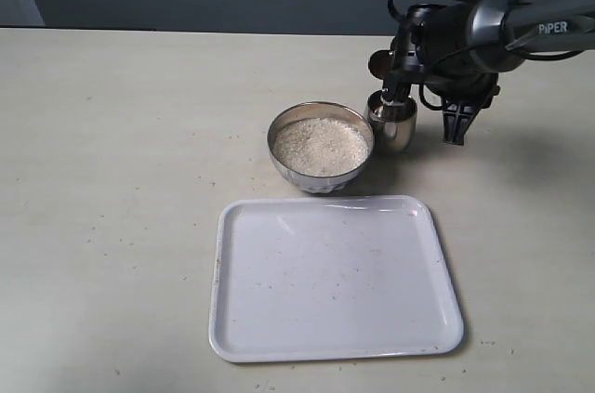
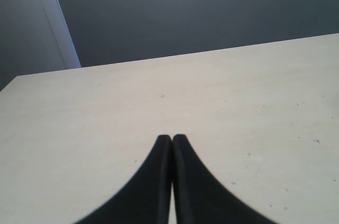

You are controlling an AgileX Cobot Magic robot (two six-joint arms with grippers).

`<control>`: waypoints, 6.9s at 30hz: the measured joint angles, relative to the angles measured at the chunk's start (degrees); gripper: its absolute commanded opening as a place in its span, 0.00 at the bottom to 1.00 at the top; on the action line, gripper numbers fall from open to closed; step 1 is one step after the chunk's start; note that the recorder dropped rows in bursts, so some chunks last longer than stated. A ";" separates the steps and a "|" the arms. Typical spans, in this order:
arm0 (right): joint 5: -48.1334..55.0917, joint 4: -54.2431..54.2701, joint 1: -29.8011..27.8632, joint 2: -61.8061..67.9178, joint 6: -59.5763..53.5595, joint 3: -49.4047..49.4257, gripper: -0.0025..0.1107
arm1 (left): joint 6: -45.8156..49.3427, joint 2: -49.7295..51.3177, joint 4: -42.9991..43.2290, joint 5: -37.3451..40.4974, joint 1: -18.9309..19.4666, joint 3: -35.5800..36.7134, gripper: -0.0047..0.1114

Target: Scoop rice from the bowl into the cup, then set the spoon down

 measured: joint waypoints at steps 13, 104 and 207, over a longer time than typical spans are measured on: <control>1.70 -1.69 2.05 0.00 2.43 0.00 0.01 | 0.00 0.00 0.00 0.00 0.00 0.00 0.04; 14.68 64.93 14.65 -9.23 -21.25 7.01 0.02 | 0.00 0.00 0.00 0.00 0.00 0.00 0.04; -31.02 66.37 -40.61 -121.41 1.63 75.73 0.02 | 0.00 0.00 0.00 0.00 0.00 0.00 0.04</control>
